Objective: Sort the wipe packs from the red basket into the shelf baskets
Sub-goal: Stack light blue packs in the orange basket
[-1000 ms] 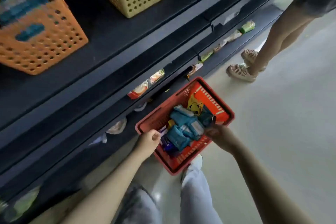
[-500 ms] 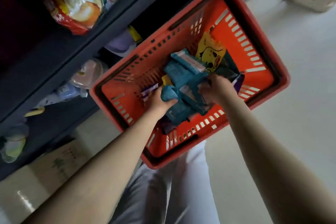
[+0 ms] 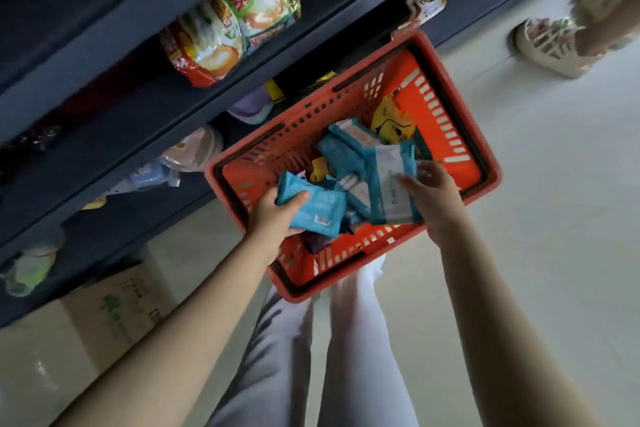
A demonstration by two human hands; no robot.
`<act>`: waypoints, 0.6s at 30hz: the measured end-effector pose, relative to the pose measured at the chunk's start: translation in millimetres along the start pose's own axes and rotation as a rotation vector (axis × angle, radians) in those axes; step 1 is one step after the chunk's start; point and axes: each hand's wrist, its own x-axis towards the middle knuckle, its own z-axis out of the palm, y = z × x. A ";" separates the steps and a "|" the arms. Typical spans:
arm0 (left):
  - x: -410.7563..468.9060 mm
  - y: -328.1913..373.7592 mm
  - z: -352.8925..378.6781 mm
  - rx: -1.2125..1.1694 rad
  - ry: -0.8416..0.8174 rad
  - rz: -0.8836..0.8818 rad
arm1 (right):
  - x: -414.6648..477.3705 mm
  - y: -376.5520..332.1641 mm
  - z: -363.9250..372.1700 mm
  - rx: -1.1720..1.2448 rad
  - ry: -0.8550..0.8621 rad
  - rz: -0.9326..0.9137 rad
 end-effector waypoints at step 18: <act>-307.5 161.1 -226.1 -0.464 0.197 0.475 | -346.0 -233.6 59.2 0.569 -0.384 -0.340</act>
